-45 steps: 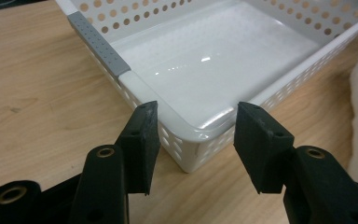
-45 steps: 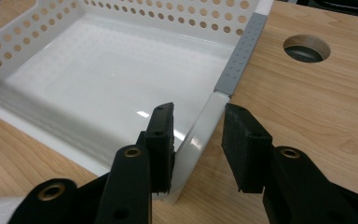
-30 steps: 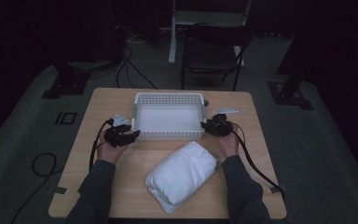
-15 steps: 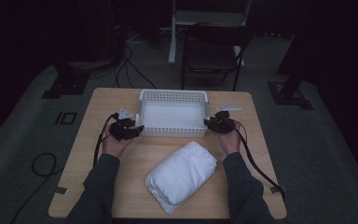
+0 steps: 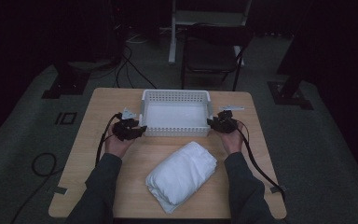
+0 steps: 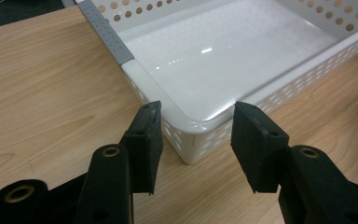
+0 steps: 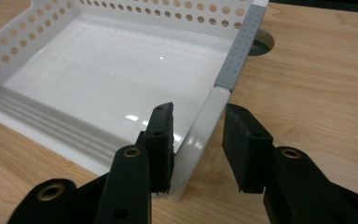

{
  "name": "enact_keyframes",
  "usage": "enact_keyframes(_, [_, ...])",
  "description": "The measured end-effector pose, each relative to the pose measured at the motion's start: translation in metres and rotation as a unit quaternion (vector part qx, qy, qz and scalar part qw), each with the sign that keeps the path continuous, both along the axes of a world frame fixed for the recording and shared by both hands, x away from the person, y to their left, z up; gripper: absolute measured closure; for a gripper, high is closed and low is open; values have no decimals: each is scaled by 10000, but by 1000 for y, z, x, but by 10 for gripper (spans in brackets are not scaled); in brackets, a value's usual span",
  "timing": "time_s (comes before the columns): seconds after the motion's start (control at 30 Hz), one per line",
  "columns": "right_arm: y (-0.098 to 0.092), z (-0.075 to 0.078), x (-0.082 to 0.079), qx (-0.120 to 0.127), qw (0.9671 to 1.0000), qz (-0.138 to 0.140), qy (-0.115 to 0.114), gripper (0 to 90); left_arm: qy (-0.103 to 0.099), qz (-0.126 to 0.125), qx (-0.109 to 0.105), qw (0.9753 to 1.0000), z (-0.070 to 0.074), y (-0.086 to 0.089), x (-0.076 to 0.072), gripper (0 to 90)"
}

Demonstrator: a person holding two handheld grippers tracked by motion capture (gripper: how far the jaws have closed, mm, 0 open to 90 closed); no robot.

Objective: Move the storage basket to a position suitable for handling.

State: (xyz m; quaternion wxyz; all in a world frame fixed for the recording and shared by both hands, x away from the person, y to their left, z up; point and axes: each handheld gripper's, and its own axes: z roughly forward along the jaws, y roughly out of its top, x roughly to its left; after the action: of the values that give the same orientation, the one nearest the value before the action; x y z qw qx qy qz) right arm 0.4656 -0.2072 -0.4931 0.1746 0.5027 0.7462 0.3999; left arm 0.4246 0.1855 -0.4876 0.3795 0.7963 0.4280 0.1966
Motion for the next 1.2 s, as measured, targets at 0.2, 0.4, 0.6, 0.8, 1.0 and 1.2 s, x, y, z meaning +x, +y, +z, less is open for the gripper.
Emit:
enact_keyframes(0.2, [-3,0,-3,-21,10000,20,8,637,-79,-23,13,10000,2,-3,-3,544])
enact_keyframes(0.4, [-4,-1,-9,21,10000,79,-11,634,-101,-58,-36,9999,2,0,-10,551])
enact_keyframes(0.6, [-4,0,-15,13,9999,135,7,627,-91,-83,-24,9999,1,2,-16,551])
enact_keyframes(0.8, [-12,9,-22,166,9996,49,-243,565,-292,160,-122,9994,9,13,-26,458])
enact_keyframes(1.0, [-18,17,-34,173,9990,124,-383,554,-366,132,-123,9992,15,15,-37,425])
enact_keyframes(1.2, [-18,23,-50,44,9983,291,-496,542,-344,2,-157,9993,16,8,-50,415])
